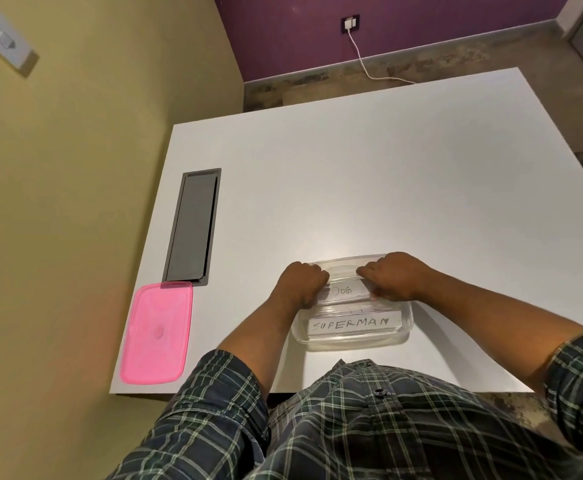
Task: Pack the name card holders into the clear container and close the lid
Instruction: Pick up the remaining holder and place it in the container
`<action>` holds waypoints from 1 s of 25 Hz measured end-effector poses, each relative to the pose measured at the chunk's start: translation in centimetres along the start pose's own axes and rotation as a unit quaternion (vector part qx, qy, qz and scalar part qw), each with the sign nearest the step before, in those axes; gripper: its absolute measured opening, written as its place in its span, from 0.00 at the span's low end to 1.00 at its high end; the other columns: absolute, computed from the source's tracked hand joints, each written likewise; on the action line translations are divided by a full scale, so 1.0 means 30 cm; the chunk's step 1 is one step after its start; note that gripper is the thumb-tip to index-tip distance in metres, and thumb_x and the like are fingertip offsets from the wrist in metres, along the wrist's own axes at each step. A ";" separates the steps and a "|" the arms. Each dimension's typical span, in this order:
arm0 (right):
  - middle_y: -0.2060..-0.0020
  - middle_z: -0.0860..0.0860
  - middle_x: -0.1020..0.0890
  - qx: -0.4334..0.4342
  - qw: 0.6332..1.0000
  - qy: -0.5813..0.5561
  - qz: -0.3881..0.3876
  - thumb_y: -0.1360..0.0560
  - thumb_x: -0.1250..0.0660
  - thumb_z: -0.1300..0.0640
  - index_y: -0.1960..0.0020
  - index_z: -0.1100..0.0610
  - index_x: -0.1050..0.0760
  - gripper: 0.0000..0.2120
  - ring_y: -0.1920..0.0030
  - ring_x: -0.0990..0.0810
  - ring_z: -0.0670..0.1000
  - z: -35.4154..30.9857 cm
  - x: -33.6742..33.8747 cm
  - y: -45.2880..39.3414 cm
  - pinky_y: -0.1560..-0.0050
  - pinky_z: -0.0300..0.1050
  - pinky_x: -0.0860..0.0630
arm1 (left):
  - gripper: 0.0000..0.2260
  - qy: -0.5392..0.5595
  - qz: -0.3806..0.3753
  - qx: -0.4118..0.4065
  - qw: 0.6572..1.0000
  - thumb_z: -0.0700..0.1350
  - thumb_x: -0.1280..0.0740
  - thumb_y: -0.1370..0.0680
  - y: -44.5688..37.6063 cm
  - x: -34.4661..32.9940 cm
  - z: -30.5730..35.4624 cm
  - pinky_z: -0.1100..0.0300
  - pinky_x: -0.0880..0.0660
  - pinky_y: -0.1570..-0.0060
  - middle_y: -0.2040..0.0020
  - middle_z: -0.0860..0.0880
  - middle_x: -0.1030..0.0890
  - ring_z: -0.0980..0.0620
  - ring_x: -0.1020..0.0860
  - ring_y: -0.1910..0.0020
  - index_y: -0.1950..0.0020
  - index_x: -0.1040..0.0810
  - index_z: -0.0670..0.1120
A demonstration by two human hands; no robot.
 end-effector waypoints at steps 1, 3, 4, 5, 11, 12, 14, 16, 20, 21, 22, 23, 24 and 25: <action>0.51 0.52 0.18 0.003 1.000 0.001 0.002 0.23 0.36 0.45 0.40 0.56 0.28 0.18 0.55 0.18 0.60 0.001 -0.003 0.000 0.61 0.47 0.30 | 0.13 0.003 0.006 -0.001 1.000 0.44 0.29 0.27 -0.002 -0.003 0.003 0.55 0.35 0.60 0.47 0.44 0.19 0.40 0.19 0.51 0.43 0.23 0.44; 0.52 0.53 0.18 0.006 1.000 -0.005 0.003 0.24 0.34 0.44 0.40 0.56 0.29 0.19 0.54 0.18 0.59 -0.003 -0.006 -0.006 0.62 0.47 0.31 | 0.13 0.004 0.012 -0.004 1.000 0.43 0.30 0.27 -0.004 -0.008 0.011 0.55 0.35 0.60 0.48 0.43 0.20 0.39 0.19 0.53 0.43 0.23 0.43; 0.51 0.53 0.18 0.009 1.000 -0.011 0.004 0.25 0.33 0.44 0.41 0.56 0.29 0.19 0.54 0.18 0.59 -0.008 -0.004 -0.011 0.61 0.48 0.29 | 0.14 0.002 0.015 -0.004 1.000 0.43 0.29 0.28 -0.004 -0.008 0.016 0.54 0.34 0.59 0.48 0.43 0.20 0.39 0.19 0.53 0.44 0.23 0.43; 0.51 0.53 0.19 0.012 1.000 -0.017 0.004 0.25 0.32 0.45 0.41 0.56 0.29 0.19 0.53 0.19 0.59 -0.012 -0.001 -0.017 0.61 0.49 0.28 | 0.14 -0.001 0.016 -0.004 1.000 0.43 0.29 0.28 -0.003 -0.007 0.020 0.54 0.33 0.59 0.48 0.44 0.20 0.39 0.19 0.53 0.43 0.22 0.44; 0.50 0.54 0.20 0.026 1.000 -0.007 0.003 0.25 0.31 0.47 0.39 0.56 0.29 0.20 0.52 0.19 0.59 -0.022 0.017 -0.013 0.61 0.49 0.27 | 0.16 -0.008 0.011 -0.001 1.000 0.43 0.29 0.27 0.009 -0.012 0.027 0.52 0.28 0.52 0.45 0.43 0.21 0.40 0.21 0.49 0.41 0.24 0.42; 0.50 0.54 0.20 0.028 1.000 -0.007 0.002 0.25 0.31 0.47 0.39 0.57 0.28 0.19 0.53 0.19 0.59 -0.024 0.022 -0.011 0.62 0.50 0.27 | 0.15 -0.010 0.010 -0.003 1.000 0.43 0.29 0.27 0.011 -0.013 0.026 0.52 0.27 0.51 0.44 0.42 0.21 0.40 0.21 0.49 0.41 0.24 0.42; 0.51 0.54 0.19 0.025 1.000 -0.003 0.002 0.25 0.33 0.48 0.40 0.57 0.28 0.18 0.53 0.20 0.59 -0.026 0.030 -0.006 0.62 0.50 0.26 | 0.15 -0.007 0.018 -0.008 1.000 0.44 0.30 0.26 0.020 -0.010 0.025 0.52 0.28 0.50 0.44 0.43 0.21 0.40 0.21 0.48 0.41 0.23 0.42; 0.50 0.52 0.19 0.020 1.000 -0.001 0.002 0.23 0.35 0.45 0.40 0.56 0.28 0.18 0.53 0.19 0.57 -0.023 0.035 0.004 0.60 0.49 0.25 | 0.15 0.016 0.044 -0.015 0.999 0.47 0.30 0.26 0.035 0.002 0.021 0.53 0.29 0.51 0.46 0.43 0.20 0.41 0.21 0.49 0.43 0.23 0.43; 0.53 0.50 0.18 0.032 0.997 -0.005 0.070 0.20 0.43 0.36 0.42 0.54 0.25 0.23 0.55 0.18 0.56 -0.028 0.071 0.030 0.62 0.49 0.23 | 0.13 0.030 0.132 -0.027 0.990 0.53 0.34 0.25 0.089 0.041 0.013 0.54 0.36 0.60 0.54 0.45 0.20 0.42 0.21 0.57 0.50 0.22 0.44; 0.55 0.50 0.18 0.033 0.994 -0.007 0.107 0.20 0.44 0.36 0.44 0.54 0.23 0.23 0.57 0.18 0.56 -0.029 0.090 0.035 0.63 0.48 0.23 | 0.12 0.035 0.159 -0.022 0.986 0.52 0.34 0.26 0.105 0.051 0.006 0.55 0.38 0.61 0.56 0.45 0.20 0.42 0.21 0.59 0.52 0.22 0.44; 0.56 0.50 0.17 0.028 0.990 -0.011 0.138 0.20 0.44 0.36 0.45 0.54 0.22 0.23 0.58 0.18 0.56 -0.029 0.109 0.039 0.65 0.48 0.23 | 0.11 0.043 0.187 -0.012 0.981 0.52 0.34 0.26 0.120 0.062 -0.003 0.55 0.39 0.63 0.58 0.46 0.21 0.42 0.22 0.62 0.54 0.22 0.44; 0.56 0.51 0.17 0.021 0.986 -0.021 0.164 0.20 0.43 0.37 0.45 0.54 0.22 0.23 0.59 0.18 0.56 -0.028 0.127 0.041 0.65 0.48 0.23 | 0.11 0.053 0.212 0.001 0.976 0.52 0.34 0.25 0.135 0.072 -0.014 0.56 0.38 0.64 0.59 0.46 0.22 0.42 0.23 0.63 0.54 0.22 0.44; 0.56 0.51 0.17 0.013 0.982 -0.032 0.186 0.20 0.41 0.37 0.45 0.54 0.21 0.22 0.59 0.19 0.56 -0.025 0.145 0.039 0.65 0.48 0.23 | 0.11 0.064 0.230 0.017 0.971 0.52 0.34 0.25 0.149 0.080 -0.027 0.56 0.36 0.64 0.59 0.46 0.22 0.43 0.23 0.63 0.53 0.22 0.44; 0.55 0.51 0.17 0.005 0.978 -0.042 0.204 0.20 0.40 0.38 0.44 0.54 0.21 0.21 0.58 0.19 0.56 -0.021 0.162 0.034 0.64 0.49 0.23 | 0.11 0.076 0.244 0.036 0.966 0.52 0.35 0.24 0.161 0.088 -0.042 0.55 0.33 0.65 0.58 0.46 0.22 0.43 0.23 0.63 0.52 0.22 0.45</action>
Point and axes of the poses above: each hand's wrist, its own y-axis away from the middle knuckle, its own x-axis out of the back of the hand, z = x × y, the point moved 6 cm from there along -y, towards the middle knuckle
